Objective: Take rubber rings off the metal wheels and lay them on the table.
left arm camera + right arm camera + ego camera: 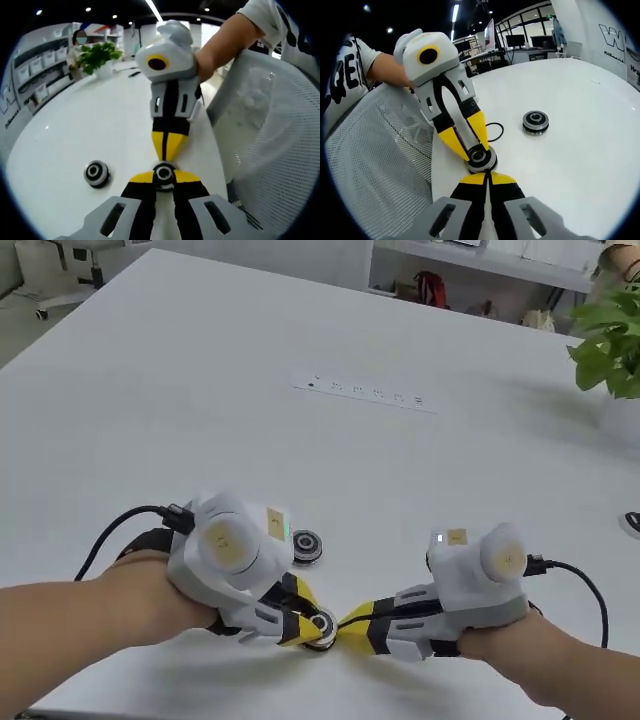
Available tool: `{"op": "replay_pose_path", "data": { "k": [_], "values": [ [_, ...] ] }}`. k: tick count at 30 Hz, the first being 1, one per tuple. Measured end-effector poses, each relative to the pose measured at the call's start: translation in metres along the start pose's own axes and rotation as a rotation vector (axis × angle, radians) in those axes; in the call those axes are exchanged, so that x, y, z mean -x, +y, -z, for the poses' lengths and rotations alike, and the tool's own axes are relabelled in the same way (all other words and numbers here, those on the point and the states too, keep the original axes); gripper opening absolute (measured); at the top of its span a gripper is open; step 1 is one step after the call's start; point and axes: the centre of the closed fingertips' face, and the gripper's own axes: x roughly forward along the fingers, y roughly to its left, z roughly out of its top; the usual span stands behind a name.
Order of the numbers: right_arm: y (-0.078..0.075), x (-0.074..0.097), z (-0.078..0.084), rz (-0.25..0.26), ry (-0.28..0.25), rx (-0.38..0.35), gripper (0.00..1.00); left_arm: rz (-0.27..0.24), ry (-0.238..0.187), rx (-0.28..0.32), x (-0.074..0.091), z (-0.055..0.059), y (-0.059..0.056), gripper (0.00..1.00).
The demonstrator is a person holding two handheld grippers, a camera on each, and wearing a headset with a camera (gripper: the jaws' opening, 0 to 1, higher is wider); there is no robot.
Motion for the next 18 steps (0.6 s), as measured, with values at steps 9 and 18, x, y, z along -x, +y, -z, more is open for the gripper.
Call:
{"op": "replay_pose_path", "data": {
  "k": [9,18],
  "values": [
    [-0.0024,0.0005,-0.0005,-0.003,-0.037,-0.106,0.0,-0.007,0.004,-0.003,0.0001,0.0004,0.0007,0.12],
    [-0.0044,0.0019,-0.0002,-0.017,-0.073,-0.201,0.0,-0.011,0.002,0.001,-0.0004,0.0001,0.0011,0.12]
  ]
}}
